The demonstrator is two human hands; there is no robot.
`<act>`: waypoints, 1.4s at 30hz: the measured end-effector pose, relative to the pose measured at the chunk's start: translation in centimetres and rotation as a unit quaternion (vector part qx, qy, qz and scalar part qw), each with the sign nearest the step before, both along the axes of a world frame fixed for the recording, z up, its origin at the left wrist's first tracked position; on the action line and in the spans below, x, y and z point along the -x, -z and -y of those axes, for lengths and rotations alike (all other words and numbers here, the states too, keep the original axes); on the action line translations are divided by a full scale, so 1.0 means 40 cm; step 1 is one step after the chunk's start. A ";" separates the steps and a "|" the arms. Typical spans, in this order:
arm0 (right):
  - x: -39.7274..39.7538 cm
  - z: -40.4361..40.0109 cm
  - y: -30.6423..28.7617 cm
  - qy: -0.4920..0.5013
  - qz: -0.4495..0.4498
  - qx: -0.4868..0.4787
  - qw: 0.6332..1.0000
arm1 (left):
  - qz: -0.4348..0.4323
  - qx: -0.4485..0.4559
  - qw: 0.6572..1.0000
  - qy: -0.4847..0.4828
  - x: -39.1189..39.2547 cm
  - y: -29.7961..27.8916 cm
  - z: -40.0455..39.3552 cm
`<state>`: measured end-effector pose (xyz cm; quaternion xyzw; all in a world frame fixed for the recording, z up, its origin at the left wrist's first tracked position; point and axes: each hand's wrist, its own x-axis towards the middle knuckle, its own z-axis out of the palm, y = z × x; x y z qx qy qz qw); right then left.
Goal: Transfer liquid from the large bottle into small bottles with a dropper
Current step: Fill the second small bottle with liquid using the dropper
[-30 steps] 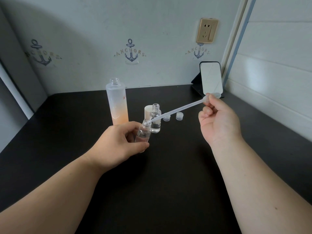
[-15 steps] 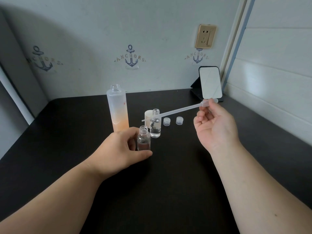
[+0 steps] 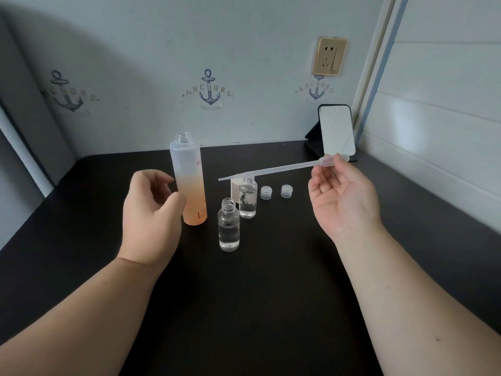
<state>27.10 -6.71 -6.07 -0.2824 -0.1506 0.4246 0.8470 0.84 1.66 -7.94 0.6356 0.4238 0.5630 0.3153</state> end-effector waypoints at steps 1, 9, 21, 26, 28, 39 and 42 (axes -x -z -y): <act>0.000 0.000 0.000 0.000 0.001 0.001 1.000 | 0.003 0.010 1.000 -0.001 -0.003 0.000 -0.006; 0.002 -0.002 0.000 -0.003 0.002 0.010 1.000 | -0.117 0.081 0.989 0.041 -0.022 0.035 -0.058; 0.005 0.001 -0.005 -0.008 -0.011 -0.004 1.000 | -0.123 0.034 0.991 0.050 -0.013 0.021 -0.032; 0.002 0.001 -0.007 0.003 -0.027 -0.022 0.999 | -0.131 0.027 0.990 0.047 -0.013 0.021 -0.032; 0.000 0.001 -0.005 0.008 -0.030 -0.029 0.999 | -0.139 0.014 0.989 0.045 -0.014 0.018 -0.028; -0.003 0.000 -0.004 0.022 0.018 -0.022 0.999 | -0.155 -0.002 0.987 0.043 -0.016 0.012 -0.024; -0.005 0.001 -0.005 0.028 0.025 -0.018 0.999 | -0.163 -0.006 0.986 0.028 -0.011 0.019 -0.030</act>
